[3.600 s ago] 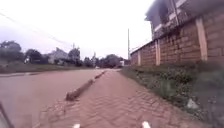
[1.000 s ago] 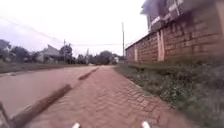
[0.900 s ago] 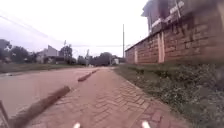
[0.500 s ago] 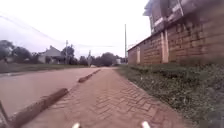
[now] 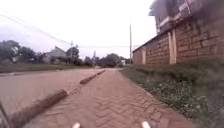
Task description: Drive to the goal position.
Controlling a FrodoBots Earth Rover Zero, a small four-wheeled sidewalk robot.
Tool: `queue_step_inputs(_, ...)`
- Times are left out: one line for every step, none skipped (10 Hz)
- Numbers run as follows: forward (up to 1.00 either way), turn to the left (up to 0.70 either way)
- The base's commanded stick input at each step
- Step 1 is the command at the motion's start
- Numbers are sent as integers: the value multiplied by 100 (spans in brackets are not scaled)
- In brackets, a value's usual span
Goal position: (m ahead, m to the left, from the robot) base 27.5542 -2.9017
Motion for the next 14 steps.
queue_step_inputs(50, 2)
queue_step_inputs(50, 4)
queue_step_inputs(50, 0)
queue_step_inputs(50, 3)
queue_step_inputs(50, 2)
queue_step_inputs(50, 16)
queue_step_inputs(50, 7)
queue_step_inputs(50, 46)
queue_step_inputs(50, 16)
queue_step_inputs(50, 20)
queue_step_inputs(50, 19)
queue_step_inputs(50, 20)
queue_step_inputs(50, 15)
queue_step_inputs(50, 0)
